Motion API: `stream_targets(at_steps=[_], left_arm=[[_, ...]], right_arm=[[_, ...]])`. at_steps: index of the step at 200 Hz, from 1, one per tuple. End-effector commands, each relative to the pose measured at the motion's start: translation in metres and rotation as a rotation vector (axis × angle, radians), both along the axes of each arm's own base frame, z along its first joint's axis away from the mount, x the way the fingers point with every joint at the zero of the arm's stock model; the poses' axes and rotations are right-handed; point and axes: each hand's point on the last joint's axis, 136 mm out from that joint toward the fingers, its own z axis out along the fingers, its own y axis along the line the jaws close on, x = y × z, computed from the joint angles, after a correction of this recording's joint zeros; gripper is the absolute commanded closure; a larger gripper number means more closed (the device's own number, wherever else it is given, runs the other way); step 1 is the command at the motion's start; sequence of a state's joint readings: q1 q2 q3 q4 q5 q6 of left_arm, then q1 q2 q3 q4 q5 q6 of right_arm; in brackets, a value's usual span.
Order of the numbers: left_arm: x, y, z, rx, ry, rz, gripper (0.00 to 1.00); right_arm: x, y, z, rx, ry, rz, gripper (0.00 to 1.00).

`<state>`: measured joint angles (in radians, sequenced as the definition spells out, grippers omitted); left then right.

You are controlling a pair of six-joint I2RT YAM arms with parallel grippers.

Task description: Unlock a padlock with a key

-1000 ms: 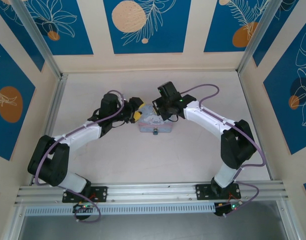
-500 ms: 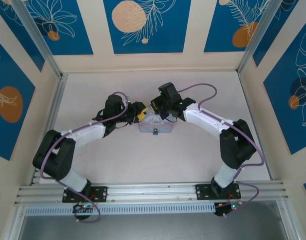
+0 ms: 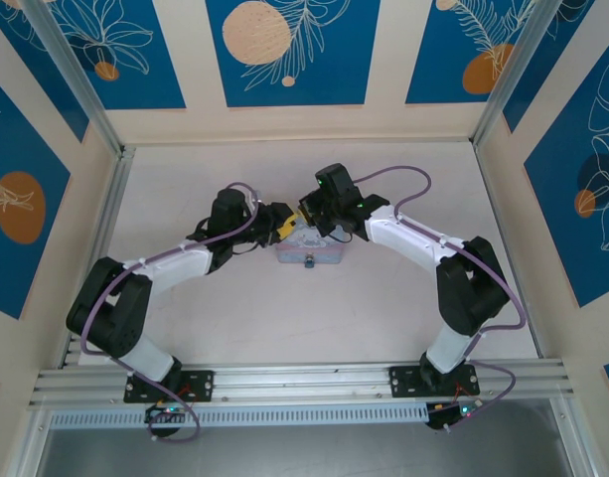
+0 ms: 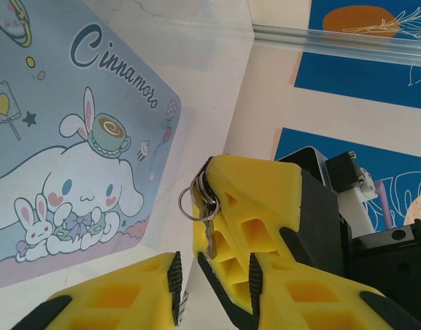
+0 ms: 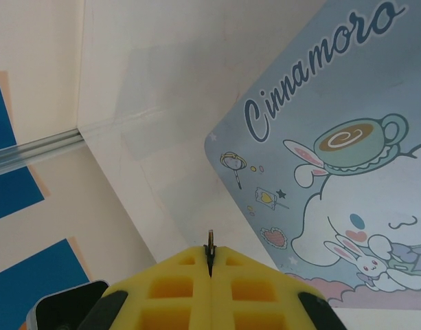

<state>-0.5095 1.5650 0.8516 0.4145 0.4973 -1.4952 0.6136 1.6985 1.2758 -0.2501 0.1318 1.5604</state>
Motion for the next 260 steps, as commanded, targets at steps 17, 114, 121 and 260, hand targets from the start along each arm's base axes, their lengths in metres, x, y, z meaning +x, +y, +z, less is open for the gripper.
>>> stream_targets(at_steps=[17,114,121,260], left_arm=[[0.002,-0.011,0.006,-0.023,-0.021,-0.017,0.72],[0.004,-0.012,0.000,-0.005,-0.015,-0.011,0.85],[0.004,-0.012,0.000,-0.004,-0.016,-0.010,0.85],[0.007,-0.009,0.003,0.006,-0.052,0.010,1.00]], right_arm=[[-0.001,-0.001,-0.012,0.000,0.030,-0.003,1.00],[-0.002,-0.003,-0.015,0.004,0.037,-0.005,1.00],[-0.002,-0.003,-0.015,0.005,0.037,-0.005,1.00],[-0.001,-0.011,-0.011,0.017,0.033,-0.026,1.00]])
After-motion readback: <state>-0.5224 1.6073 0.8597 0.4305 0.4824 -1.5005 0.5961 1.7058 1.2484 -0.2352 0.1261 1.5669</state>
